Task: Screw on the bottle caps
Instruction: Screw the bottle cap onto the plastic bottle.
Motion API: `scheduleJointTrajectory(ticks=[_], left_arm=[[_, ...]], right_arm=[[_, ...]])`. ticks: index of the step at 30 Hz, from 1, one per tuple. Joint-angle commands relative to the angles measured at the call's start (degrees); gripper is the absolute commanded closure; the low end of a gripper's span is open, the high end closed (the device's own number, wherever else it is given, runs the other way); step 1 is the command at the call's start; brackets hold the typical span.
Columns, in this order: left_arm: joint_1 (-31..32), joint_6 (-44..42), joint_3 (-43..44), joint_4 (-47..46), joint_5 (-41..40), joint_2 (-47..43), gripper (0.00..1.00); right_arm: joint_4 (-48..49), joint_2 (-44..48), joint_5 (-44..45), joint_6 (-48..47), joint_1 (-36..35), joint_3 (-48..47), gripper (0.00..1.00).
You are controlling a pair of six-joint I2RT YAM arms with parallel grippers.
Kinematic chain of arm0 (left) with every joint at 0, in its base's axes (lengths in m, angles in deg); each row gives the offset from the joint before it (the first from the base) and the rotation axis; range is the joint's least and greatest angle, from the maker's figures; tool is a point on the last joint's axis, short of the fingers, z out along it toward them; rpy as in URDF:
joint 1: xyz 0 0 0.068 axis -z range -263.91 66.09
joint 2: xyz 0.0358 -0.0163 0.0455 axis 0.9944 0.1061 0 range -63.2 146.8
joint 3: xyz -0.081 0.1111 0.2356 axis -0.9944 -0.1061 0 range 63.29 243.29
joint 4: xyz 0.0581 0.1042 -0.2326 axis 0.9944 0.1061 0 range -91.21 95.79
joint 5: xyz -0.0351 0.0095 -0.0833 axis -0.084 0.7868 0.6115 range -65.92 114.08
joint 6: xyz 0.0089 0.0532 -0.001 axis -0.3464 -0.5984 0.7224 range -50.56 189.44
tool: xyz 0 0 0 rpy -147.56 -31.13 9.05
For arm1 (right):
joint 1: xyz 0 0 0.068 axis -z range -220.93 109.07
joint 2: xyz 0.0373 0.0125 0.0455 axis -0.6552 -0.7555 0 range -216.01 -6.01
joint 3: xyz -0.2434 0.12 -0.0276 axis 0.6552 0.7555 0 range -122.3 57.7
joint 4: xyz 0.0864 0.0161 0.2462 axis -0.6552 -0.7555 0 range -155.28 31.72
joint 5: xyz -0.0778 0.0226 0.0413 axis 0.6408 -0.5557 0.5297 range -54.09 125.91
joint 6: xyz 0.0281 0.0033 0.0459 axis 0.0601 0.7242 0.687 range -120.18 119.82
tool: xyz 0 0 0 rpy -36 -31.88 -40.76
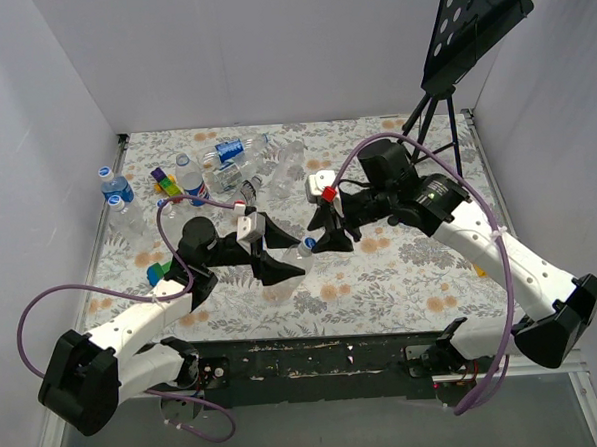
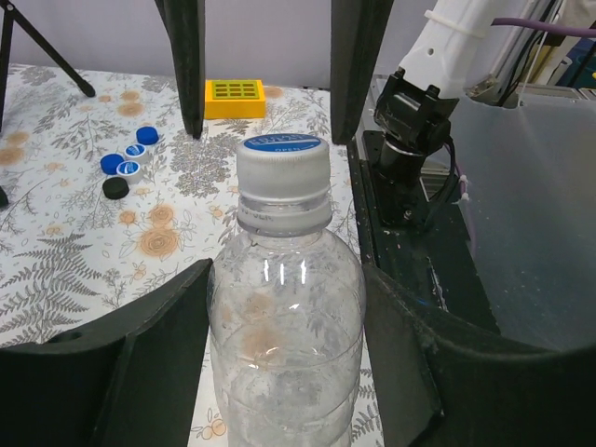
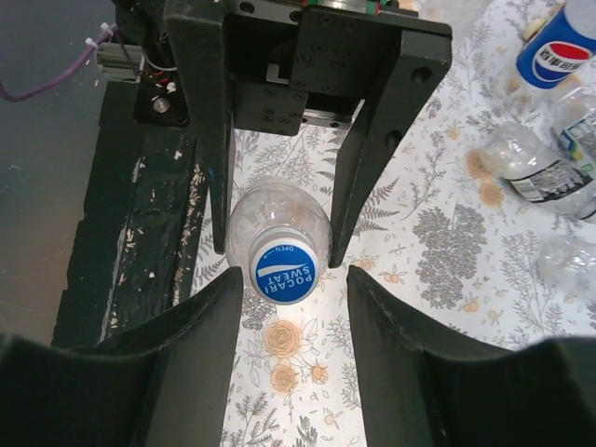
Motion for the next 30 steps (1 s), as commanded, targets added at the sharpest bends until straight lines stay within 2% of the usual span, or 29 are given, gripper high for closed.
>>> scheduleJointTrajectory(ticks=[1, 6, 11, 14, 18, 21, 23, 26, 28, 30], left_arm=[[-0.22, 0.83, 1.82, -1.96, 2.01, -0.26, 1.00], [-0.22, 0.83, 1.90, -1.96, 1.93, -0.43, 1.00], [-0.22, -2.58, 1.90, 0.75, -0.62, -1.31, 1.00], [-0.13, -6.89, 1.82, 4.09, -5.79, -2.54, 1.00], [0.74, -12.16, 0.15, 5.50, -17.99, -6.31, 1.00], [3.64, -18.92, -1.60, 6.56, -33.88, -8.86, 1.00], [8.54, -24.27, -3.27, 5.95, -44.95, -10.27, 1.00], [15.49, -32.36, -5.56, 3.76, -63.23, -10.28, 1.00], [18.32, -35.80, -6.44, 2.35, -68.54, -9.75, 1.00], [18.59, -35.47, -6.19, 3.22, -68.13, -9.67, 1.00]], right_arm=[[-1.73, -1.94, -3.53, -2.35, -0.46, -1.99, 0.45], [-1.91, -2.82, -3.88, -2.27, -0.90, -2.17, 0.56], [-1.56, -3.69, -2.83, 0.27, -1.07, -2.35, 0.80], [-1.30, -4.40, 0.23, 4.40, -1.69, -2.61, 0.92], [-1.03, -6.68, 6.56, 14.75, -2.48, -3.22, 0.96], [0.37, -8.44, 13.58, 26.69, -3.44, -2.53, 0.97], [1.86, -9.40, 19.74, 38.18, -3.97, -0.95, 0.98], [6.51, -9.50, 24.58, 45.88, -5.73, 2.65, 0.98], [10.29, -8.27, 24.16, 48.17, -6.00, 4.76, 0.95], [11.97, -7.31, 24.68, 48.88, -6.00, 5.04, 0.86]])
